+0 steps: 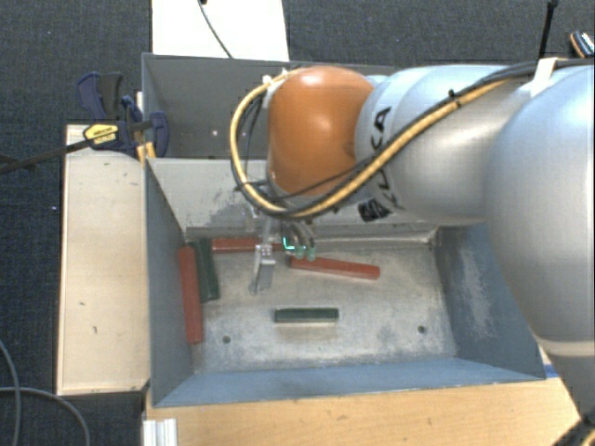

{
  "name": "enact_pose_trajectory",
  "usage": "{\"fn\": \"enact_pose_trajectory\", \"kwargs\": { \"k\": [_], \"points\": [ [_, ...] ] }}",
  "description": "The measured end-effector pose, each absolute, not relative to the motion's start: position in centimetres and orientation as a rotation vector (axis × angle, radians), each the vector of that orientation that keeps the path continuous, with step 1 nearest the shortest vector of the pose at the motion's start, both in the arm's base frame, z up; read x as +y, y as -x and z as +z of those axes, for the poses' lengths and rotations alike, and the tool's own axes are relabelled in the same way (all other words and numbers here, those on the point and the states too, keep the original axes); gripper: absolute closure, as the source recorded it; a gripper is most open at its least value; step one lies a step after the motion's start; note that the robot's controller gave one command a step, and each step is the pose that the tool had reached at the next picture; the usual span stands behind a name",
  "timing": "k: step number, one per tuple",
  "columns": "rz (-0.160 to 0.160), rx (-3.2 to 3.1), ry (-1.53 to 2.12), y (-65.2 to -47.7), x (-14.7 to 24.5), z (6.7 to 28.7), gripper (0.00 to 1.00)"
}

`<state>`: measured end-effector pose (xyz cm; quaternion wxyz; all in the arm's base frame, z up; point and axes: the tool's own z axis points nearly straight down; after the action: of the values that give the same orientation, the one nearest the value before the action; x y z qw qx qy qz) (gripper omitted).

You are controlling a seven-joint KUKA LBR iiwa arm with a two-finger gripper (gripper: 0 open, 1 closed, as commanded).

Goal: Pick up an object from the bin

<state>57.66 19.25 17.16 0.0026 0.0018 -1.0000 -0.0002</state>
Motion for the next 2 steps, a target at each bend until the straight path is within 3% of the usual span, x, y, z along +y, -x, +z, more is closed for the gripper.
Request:
{"fn": "enact_pose_trajectory", "kwargs": {
  "k": [1, 2],
  "points": [
    [0.000, -3.100, -0.491, -55.3, 16.5, 9.6, 0.00],
    [0.002, -3.061, -0.701, -53.1, 9.4, 6.9, 0.00]
  ]
}}
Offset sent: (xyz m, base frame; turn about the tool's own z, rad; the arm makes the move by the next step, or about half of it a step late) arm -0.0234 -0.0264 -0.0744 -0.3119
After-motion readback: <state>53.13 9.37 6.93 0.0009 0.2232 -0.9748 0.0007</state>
